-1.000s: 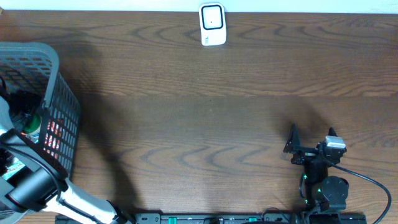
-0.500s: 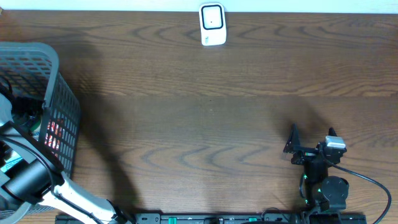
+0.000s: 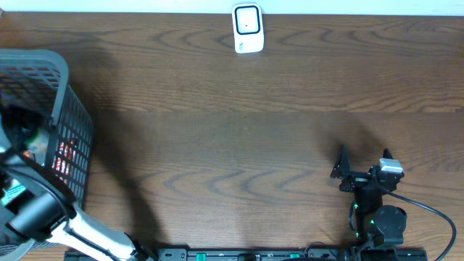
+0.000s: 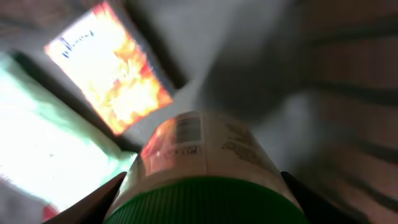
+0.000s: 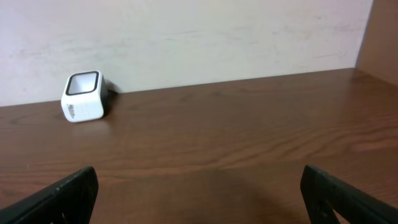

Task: Scan the item barcode
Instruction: 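Grasp the green-capped bottle with the left gripper and lift it out, then carry the bottle to the table center and release it, then reach the left gripper into the basket and grasp the wipes pack, then lift the mint-green wipes pack and place it left of the bottle, then return the left gripper to the basket and grasp the Kleenex pack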

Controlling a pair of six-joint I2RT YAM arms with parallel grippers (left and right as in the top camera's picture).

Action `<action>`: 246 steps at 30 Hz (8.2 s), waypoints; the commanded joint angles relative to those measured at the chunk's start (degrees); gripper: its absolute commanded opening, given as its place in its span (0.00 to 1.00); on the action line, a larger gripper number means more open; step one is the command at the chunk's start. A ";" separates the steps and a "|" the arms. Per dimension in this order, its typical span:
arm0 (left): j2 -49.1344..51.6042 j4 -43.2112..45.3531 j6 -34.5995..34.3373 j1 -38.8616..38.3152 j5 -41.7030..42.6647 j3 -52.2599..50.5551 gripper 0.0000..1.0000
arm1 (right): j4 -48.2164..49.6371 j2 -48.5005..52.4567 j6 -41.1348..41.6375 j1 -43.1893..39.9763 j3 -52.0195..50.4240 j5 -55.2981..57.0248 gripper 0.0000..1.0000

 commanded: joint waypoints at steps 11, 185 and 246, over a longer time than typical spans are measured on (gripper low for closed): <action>-31.28 -6.25 -2.01 -3.80 33.90 12.48 0.68 | -0.20 -0.07 -0.76 0.35 -0.07 0.72 0.99; -44.85 8.76 0.09 -63.91 -12.70 -30.21 0.07 | -0.20 -0.07 -0.76 0.35 -0.07 0.72 0.99; -39.17 -7.15 0.92 -12.09 -5.46 4.50 0.85 | -0.20 -0.07 -0.76 0.35 -0.07 0.72 0.99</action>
